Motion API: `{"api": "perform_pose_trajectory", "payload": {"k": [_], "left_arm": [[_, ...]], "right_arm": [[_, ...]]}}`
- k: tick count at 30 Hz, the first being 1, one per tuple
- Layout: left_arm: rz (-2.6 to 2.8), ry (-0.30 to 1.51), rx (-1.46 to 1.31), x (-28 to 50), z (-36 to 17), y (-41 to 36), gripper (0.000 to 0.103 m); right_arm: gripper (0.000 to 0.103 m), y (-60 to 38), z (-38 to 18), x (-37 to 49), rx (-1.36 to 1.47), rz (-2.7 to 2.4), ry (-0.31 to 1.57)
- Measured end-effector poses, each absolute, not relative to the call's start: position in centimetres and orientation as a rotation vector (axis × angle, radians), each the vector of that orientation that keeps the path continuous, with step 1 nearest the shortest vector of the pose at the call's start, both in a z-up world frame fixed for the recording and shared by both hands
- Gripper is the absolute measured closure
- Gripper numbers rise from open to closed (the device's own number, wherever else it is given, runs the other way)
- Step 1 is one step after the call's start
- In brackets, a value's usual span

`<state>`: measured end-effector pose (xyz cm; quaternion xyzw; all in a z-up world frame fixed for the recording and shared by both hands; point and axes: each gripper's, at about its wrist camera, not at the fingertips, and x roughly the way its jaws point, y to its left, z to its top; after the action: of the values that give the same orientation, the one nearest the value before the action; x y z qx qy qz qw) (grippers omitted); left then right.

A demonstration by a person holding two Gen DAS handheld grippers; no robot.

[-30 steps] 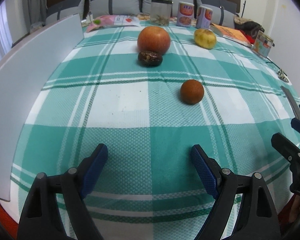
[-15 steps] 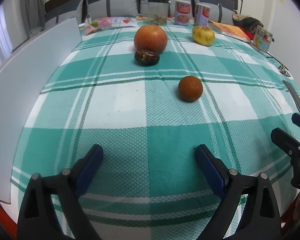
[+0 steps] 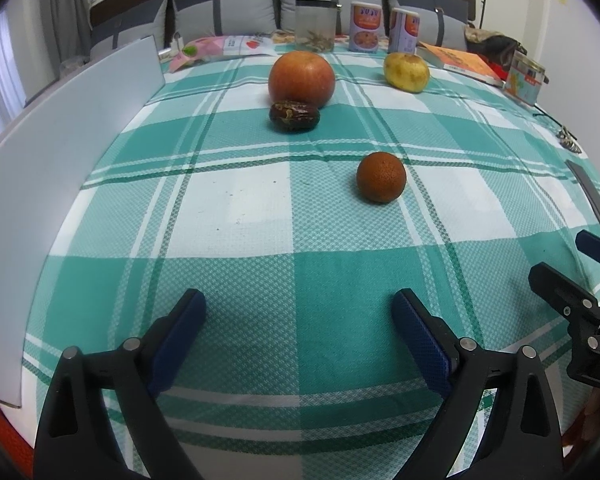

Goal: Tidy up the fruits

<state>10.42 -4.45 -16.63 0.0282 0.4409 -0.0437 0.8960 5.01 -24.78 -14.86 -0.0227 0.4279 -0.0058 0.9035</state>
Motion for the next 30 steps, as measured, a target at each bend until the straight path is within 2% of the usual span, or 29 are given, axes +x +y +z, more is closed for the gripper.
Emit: {"api": "perform_pose_trajectory", "payload": {"k": [10,25,30], "left_arm": [[-0.093,0.917,0.055,10.5,-16.6,-4.4,0.007],[-0.098,0.922,0.058,10.6,-16.7,-4.4,0.006],[-0.099,0.922,0.059,10.6,-16.7,-4.4,0.006]], "right_arm": [[0.007,-24.9,-14.4,5.2,-0.058,-0.022,0.857],[0.007,-26.1,-16.1,6.4,-0.029,-0.033,0.944],[0.002,-26.1,-16.4,6.6,-0.030,-0.037,0.952]]}}
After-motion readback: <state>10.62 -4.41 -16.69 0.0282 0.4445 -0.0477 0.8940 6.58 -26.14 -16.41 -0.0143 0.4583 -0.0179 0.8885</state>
